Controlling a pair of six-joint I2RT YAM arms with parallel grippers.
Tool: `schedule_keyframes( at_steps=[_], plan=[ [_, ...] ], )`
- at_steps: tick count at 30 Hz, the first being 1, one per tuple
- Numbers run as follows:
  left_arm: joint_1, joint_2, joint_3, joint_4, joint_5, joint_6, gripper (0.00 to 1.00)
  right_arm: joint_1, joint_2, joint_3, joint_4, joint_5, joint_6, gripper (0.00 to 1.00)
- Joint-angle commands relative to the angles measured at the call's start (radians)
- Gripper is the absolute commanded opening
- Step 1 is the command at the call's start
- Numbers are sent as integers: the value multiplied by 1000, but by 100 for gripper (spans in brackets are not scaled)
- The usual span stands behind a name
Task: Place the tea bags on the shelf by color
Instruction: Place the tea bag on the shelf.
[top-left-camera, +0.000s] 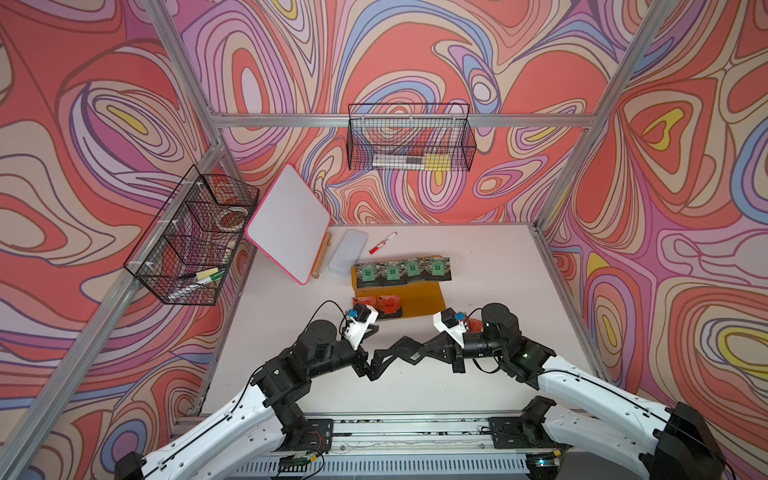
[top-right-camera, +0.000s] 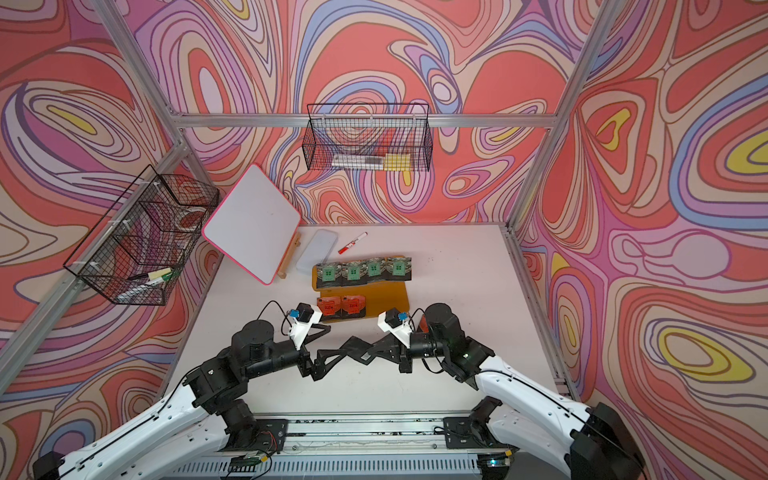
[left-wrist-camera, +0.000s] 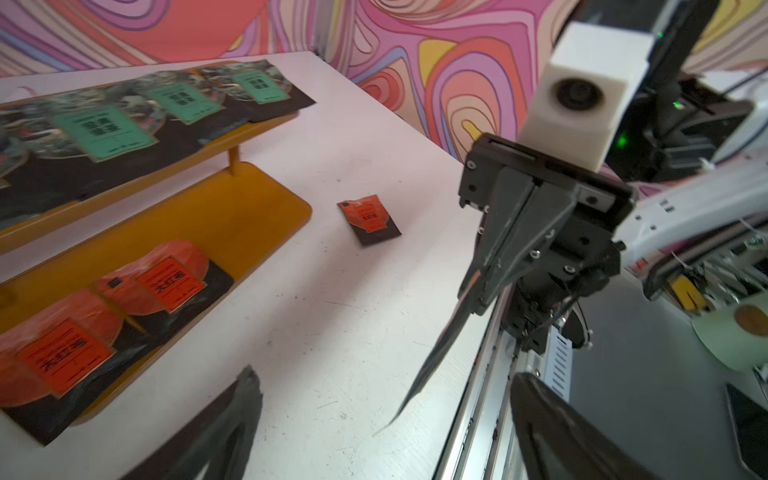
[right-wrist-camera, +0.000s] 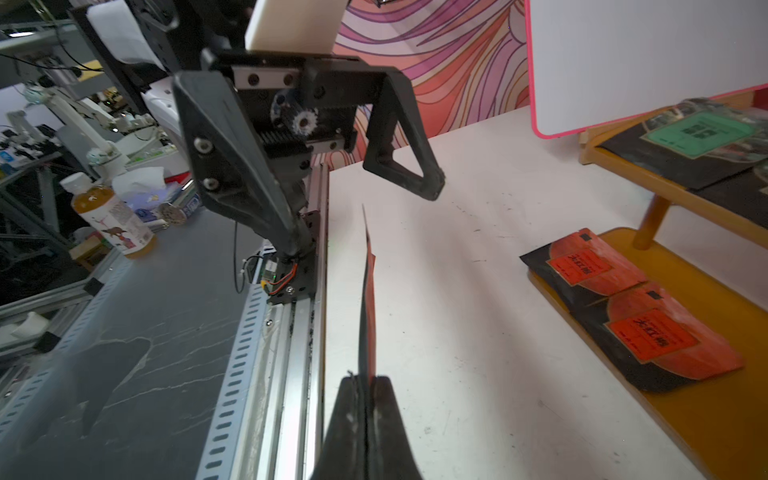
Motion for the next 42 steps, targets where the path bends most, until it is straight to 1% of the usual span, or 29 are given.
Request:
schedule_keyframes(
  at_steps=[1, 3, 5, 9, 10, 13, 16, 17, 21, 29, 31, 34, 37, 38, 41, 42],
  plan=[
    [5, -39, 29, -35, -239, -239, 99, 0, 11, 25, -37, 129, -69, 0],
    [5, -47, 20, -40, -287, -388, 99, 3, 11, 13, -1, 169, -93, 0],
    [5, -45, 7, -29, -298, -520, 99, 8, 14, -7, 50, 212, -128, 0],
    [5, -13, -13, -6, -287, -801, 99, 29, 52, -25, 122, 303, -213, 0],
    [5, -2, -40, 7, -278, -875, 98, 37, 65, -26, 136, 324, -232, 0],
    [5, 22, -100, 110, -238, -1051, 96, 58, 109, -19, 162, 373, -282, 0],
    [5, 46, -139, 196, -217, -1173, 91, 67, 143, -32, 208, 378, -333, 0],
    [5, 53, -141, 212, -211, -1189, 90, 68, 151, -37, 224, 378, -344, 0],
    [6, 89, -115, 214, -183, -1233, 90, 75, 186, -49, 268, 383, -404, 0],
    [7, 175, -95, 293, -160, -1284, 82, 119, 273, -3, 247, 417, -515, 0],
    [7, 199, -88, 301, -150, -1282, 77, 131, 285, 6, 248, 425, -527, 0],
    [7, 224, -92, 335, -141, -1283, 66, 145, 292, 14, 243, 443, -539, 0],
    [7, 241, -91, 341, -138, -1282, 58, 153, 284, 13, 243, 454, -544, 0],
    [7, 246, -92, 343, -138, -1282, 54, 153, 281, 13, 242, 459, -546, 0],
    [7, 262, -100, 366, -130, -1286, 45, 157, 279, 16, 233, 467, -548, 0],
    [7, 268, -100, 372, -127, -1288, 40, 160, 278, 17, 229, 469, -549, 0]
  ],
)
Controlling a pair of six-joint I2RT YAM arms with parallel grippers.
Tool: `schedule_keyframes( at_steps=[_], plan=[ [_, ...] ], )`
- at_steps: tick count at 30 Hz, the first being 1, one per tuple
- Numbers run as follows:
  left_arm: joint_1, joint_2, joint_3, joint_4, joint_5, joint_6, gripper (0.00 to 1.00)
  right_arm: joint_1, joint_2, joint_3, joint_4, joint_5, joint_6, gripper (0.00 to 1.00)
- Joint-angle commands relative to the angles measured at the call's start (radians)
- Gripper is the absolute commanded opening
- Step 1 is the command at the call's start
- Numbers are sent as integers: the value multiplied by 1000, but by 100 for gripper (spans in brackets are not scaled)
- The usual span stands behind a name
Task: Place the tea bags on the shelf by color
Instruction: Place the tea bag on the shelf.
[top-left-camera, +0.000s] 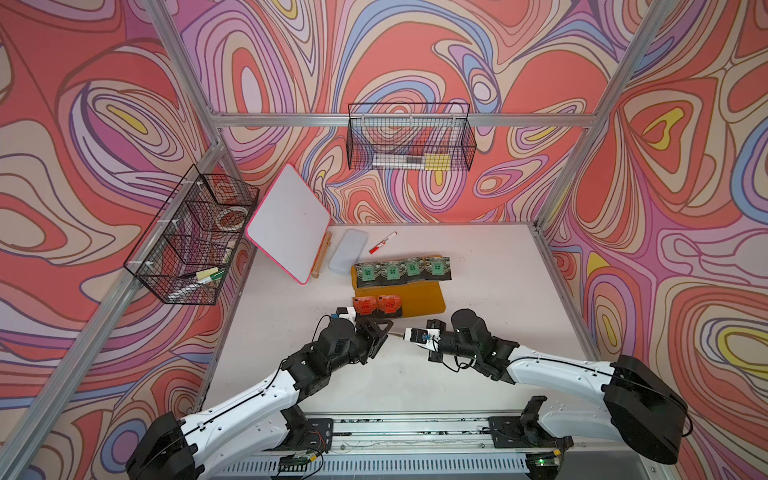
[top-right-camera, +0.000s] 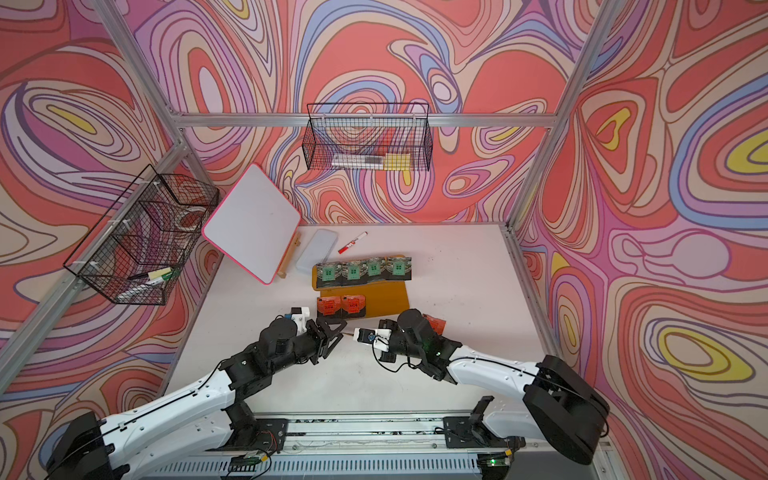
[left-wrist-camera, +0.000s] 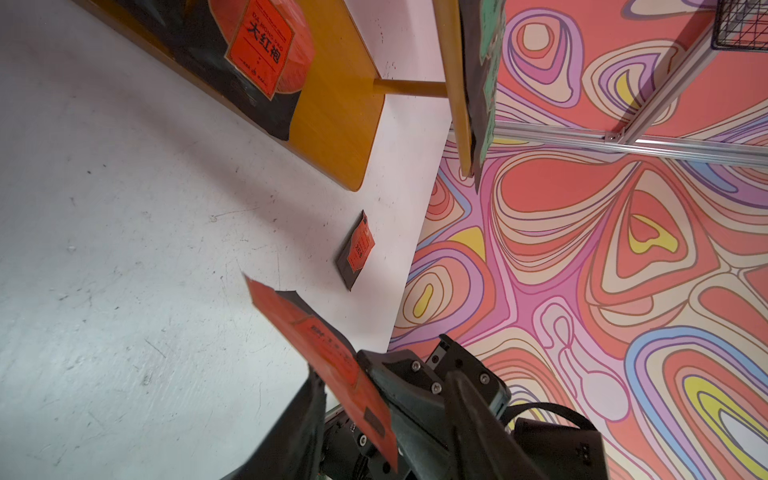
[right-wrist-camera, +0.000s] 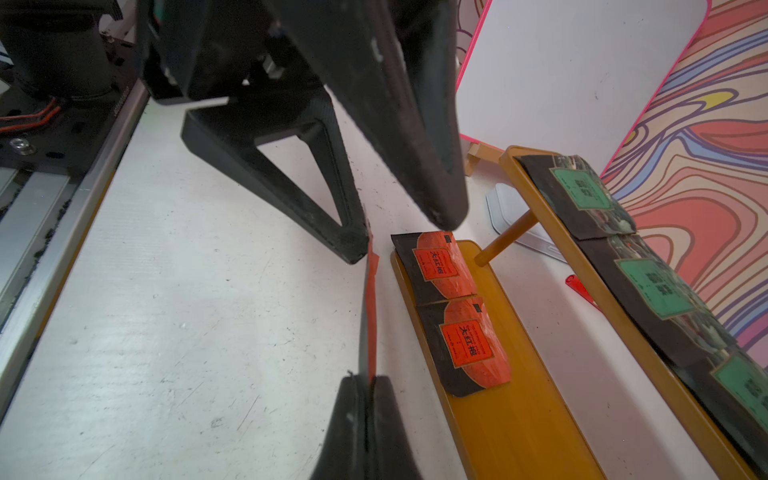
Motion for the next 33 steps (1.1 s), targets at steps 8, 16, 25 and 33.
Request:
schedule_keyframes(
  at_steps=[8, 16, 25, 33],
  plan=[
    [6, 33, 6, 82, 31, -8, 19, 19, -9, 30, -21, 40, -13, 0],
    [6, 29, -15, 102, 30, -19, 0, 19, -3, 40, -20, 67, 26, 13],
    [14, 7, -39, 111, 55, 35, 0, 20, -42, 43, -46, 113, 205, 74],
    [26, -33, -10, -50, 138, 315, 0, 20, -173, 72, -224, 97, 553, 78]
  ],
)
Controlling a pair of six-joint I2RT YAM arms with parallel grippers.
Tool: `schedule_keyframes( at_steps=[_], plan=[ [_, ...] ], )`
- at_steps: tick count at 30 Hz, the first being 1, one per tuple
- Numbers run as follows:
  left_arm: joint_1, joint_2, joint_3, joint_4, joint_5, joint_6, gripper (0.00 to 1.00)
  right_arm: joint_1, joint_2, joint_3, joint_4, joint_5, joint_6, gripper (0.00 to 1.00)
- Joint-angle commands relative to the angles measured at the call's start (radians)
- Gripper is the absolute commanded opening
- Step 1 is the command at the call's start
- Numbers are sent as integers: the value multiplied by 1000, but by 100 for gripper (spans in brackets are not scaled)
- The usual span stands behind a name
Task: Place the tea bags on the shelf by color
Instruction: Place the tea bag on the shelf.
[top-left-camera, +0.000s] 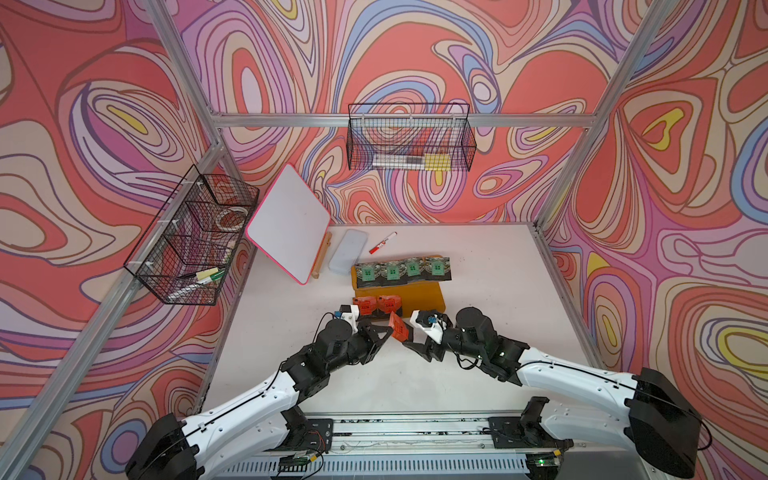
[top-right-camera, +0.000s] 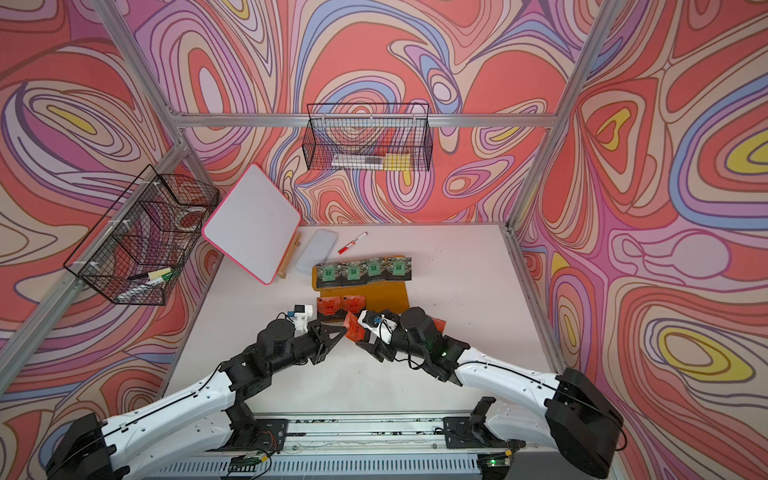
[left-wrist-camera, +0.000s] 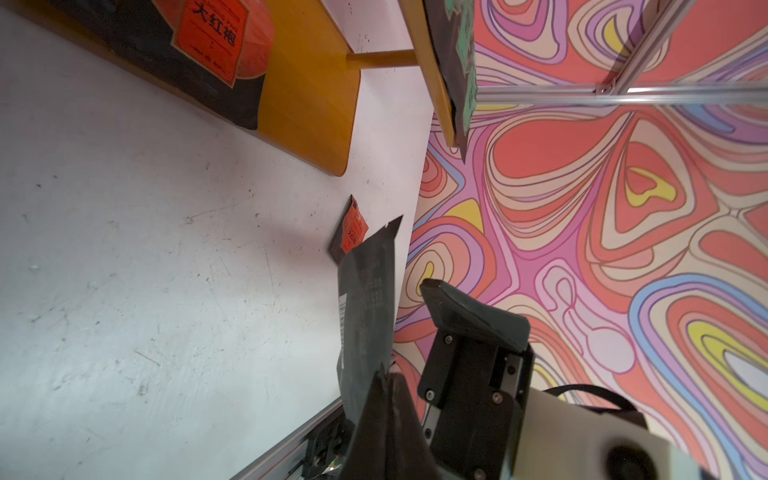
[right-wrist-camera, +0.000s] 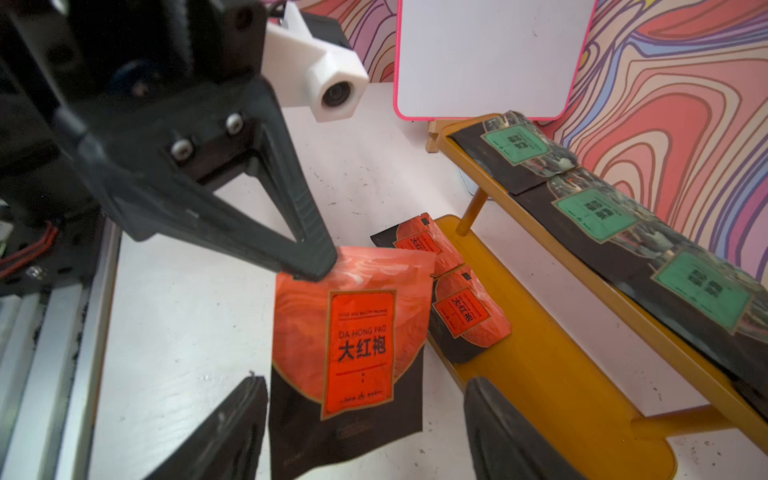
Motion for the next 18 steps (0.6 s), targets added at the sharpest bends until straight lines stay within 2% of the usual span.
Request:
schedule_keyframes(
  at_steps=[1, 6, 8, 9, 14, 18],
  plan=[
    [11, -12, 25, -119, 64, 201, 0, 3, -60, 25, -105, -3, 214, 78],
    [20, 0, 60, -189, 151, 431, 0, -1, -122, 33, -191, -27, 353, 80],
    [21, 5, 74, -205, 191, 538, 0, -29, -134, 32, -208, -78, 418, 81],
    [21, 4, 77, -208, 207, 577, 0, -56, -135, 30, -208, -115, 451, 81],
    [21, -32, 80, -207, 285, 757, 0, -264, -113, -32, -67, -463, 648, 74],
    [28, -67, 88, -214, 328, 834, 0, -284, -87, -50, -28, -542, 666, 72]
  ],
)
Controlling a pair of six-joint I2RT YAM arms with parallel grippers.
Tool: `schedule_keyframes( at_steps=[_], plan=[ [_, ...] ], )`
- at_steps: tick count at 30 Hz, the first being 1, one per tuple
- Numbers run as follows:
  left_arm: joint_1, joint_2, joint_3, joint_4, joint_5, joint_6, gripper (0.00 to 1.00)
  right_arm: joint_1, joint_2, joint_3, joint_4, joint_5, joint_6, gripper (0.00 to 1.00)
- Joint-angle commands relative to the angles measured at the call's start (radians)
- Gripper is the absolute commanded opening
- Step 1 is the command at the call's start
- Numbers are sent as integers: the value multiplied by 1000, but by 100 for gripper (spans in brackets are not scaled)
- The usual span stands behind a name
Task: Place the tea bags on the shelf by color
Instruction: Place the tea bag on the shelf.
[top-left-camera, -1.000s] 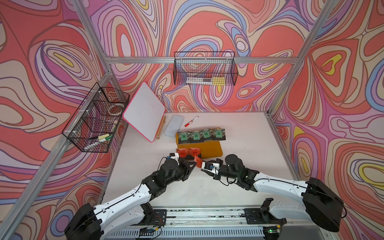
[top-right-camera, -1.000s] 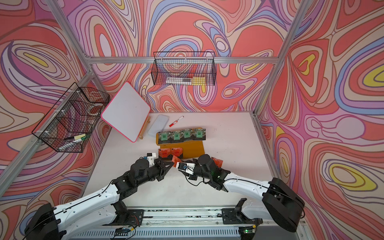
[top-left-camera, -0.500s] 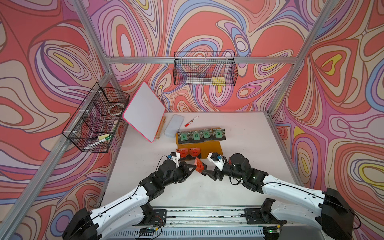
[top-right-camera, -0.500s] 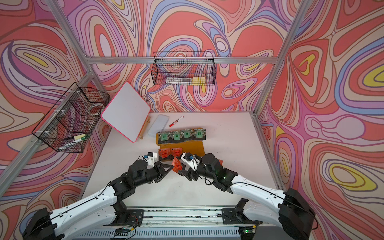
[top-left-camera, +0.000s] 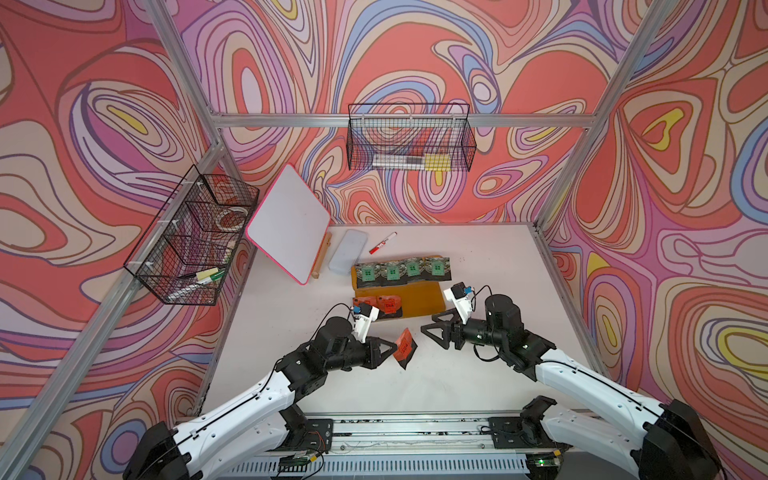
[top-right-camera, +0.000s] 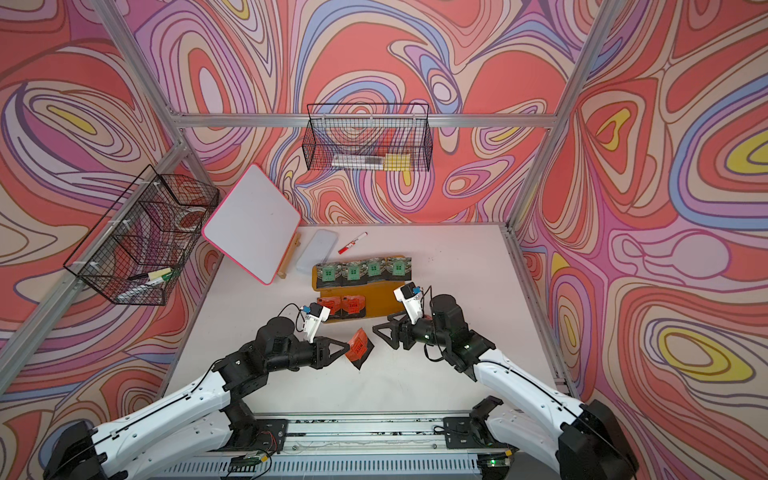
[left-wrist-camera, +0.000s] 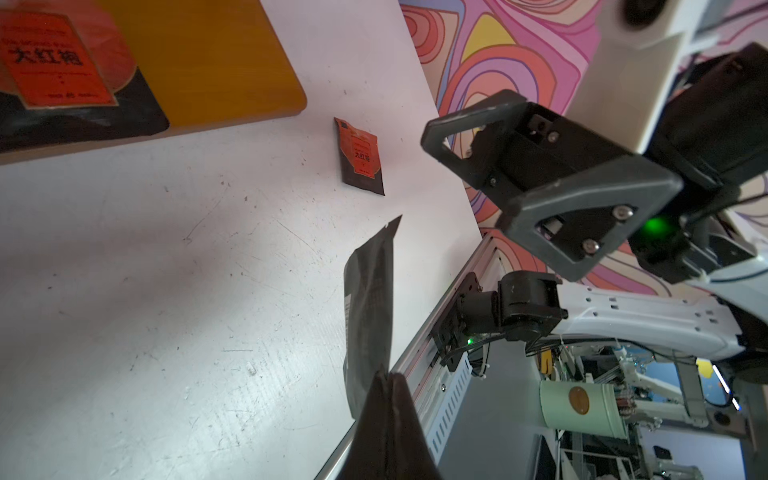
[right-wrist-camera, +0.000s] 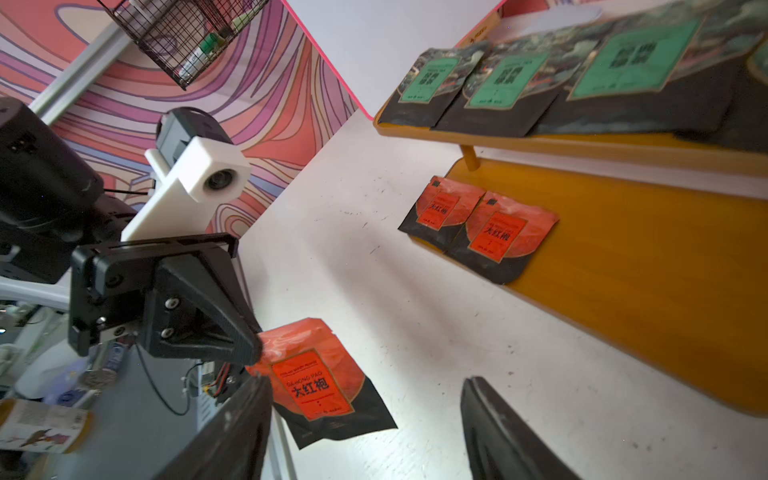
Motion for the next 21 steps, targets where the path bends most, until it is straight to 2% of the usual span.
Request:
schedule_keyframes(
  at_steps=[1, 7, 15, 21],
  plan=[
    [17, -28, 37, -19, 86, 144, 0, -6, 30, -23, 75, -177, 84, 72],
    [52, 4, 44, 66, 244, 120, 0, -18, 84, -71, 198, -269, 147, 64],
    [79, 29, 50, 146, 311, 71, 0, -19, 68, -100, 212, -277, 124, 61],
    [88, 27, 57, 157, 329, 48, 0, -18, 65, -115, 249, -306, 128, 49]
  ],
)
